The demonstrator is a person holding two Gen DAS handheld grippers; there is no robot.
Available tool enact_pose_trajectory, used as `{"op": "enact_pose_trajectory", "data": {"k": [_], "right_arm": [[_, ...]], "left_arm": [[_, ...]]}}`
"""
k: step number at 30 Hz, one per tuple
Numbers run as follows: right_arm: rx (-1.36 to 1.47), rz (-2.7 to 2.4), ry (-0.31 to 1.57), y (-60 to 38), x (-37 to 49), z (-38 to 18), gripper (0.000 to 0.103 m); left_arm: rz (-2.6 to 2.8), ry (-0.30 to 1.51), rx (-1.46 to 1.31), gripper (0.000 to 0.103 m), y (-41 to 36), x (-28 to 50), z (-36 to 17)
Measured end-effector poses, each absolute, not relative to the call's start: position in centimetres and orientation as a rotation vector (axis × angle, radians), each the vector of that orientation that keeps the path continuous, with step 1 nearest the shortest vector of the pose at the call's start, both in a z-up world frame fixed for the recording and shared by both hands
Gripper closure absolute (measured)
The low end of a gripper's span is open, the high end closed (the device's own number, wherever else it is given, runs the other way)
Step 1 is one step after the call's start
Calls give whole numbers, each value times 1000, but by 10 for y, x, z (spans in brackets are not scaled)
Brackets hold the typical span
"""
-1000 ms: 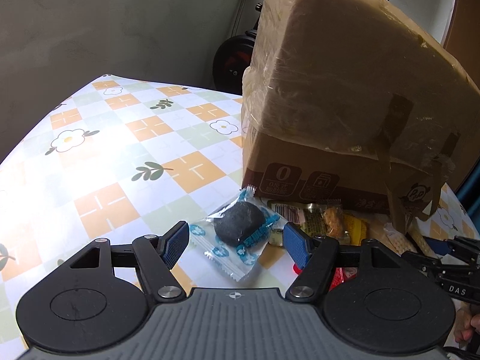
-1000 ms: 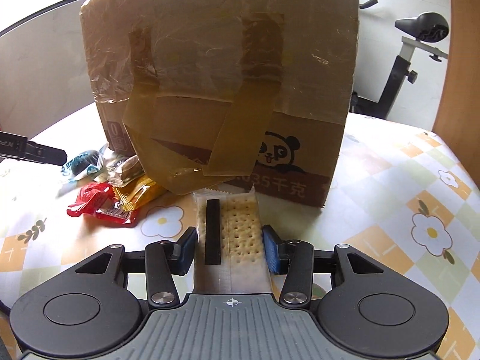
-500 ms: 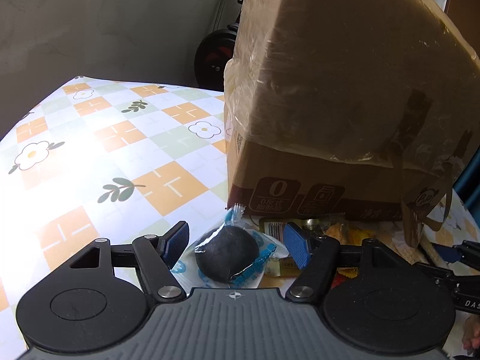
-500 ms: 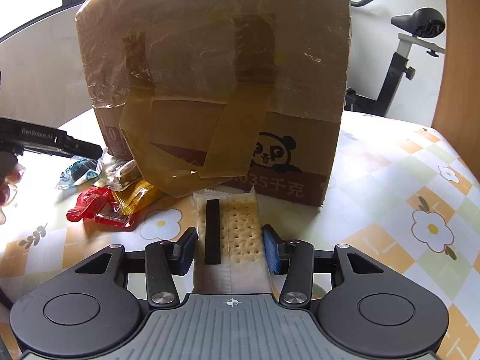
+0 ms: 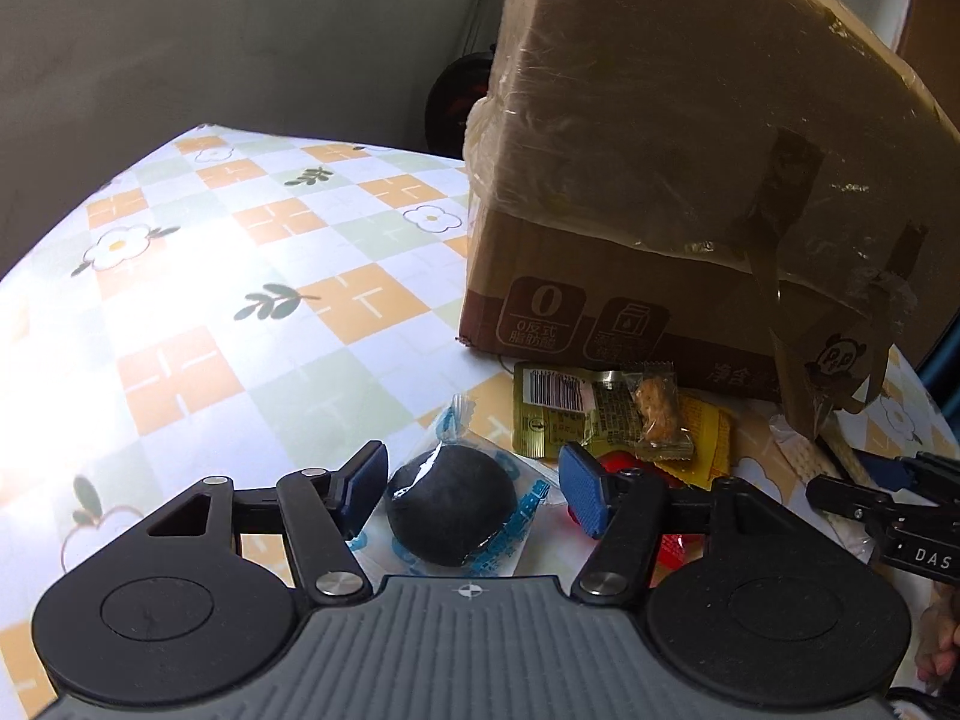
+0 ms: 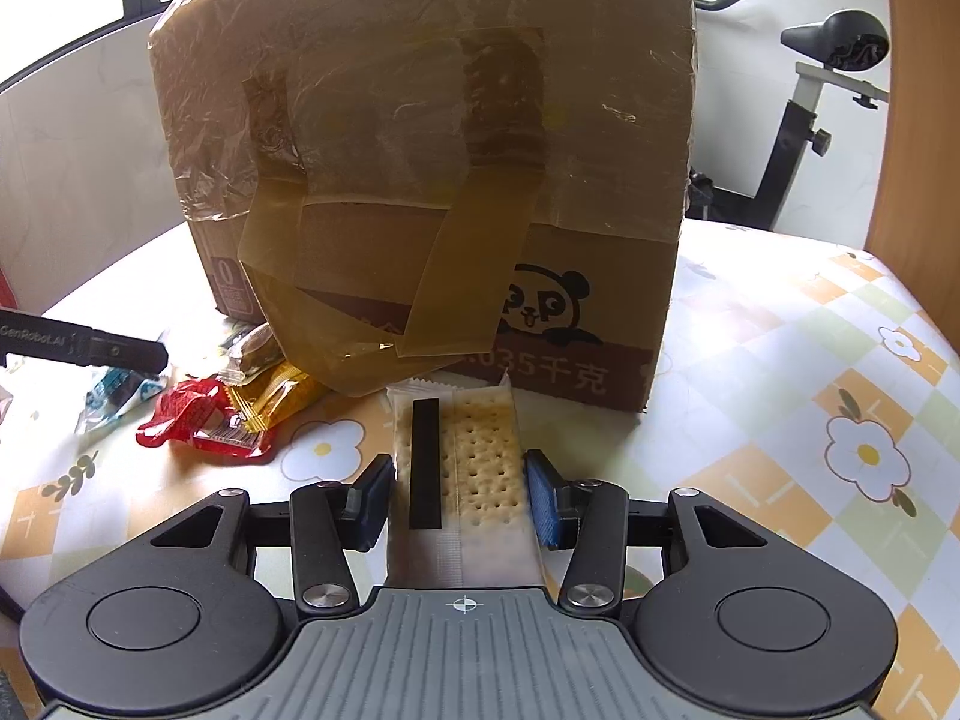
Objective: Organize snacks
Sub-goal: 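Grasp the blue-wrapped pack with the left tool while the right tool grasps the cracker pack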
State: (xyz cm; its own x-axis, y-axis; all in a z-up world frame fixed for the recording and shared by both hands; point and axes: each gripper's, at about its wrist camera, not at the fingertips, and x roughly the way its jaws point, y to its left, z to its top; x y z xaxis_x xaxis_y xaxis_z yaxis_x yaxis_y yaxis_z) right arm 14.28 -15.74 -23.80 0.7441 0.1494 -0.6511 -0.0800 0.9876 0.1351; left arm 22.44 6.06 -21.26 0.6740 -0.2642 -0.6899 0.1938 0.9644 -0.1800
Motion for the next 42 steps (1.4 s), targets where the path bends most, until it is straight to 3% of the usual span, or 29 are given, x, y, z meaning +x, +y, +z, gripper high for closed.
{"op": "enact_pose_trajectory", "data": {"k": [9,14,17,19,21,42], "right_arm": [[102,130,721,-158,143,-238,60],[98,129,722,-158,143,-238,60],[98,129,722,-158,143,-239,60],[96,129,722,-158,142,-239,60],[94,130,722,-158,142,-239,60],[71,125,722,-154,142,-239,60]], "left_arm": [[-178,758,-279,25,80,179,-215],[-233,729,-176,24,68,164,-213],[-213,729,-154,27,64,163,-215],[-175,731,-136,40,65,164,-218],[-151,717,-129,44,68,165,-220],[-135,691,-34,45,57,157,-222]]}}
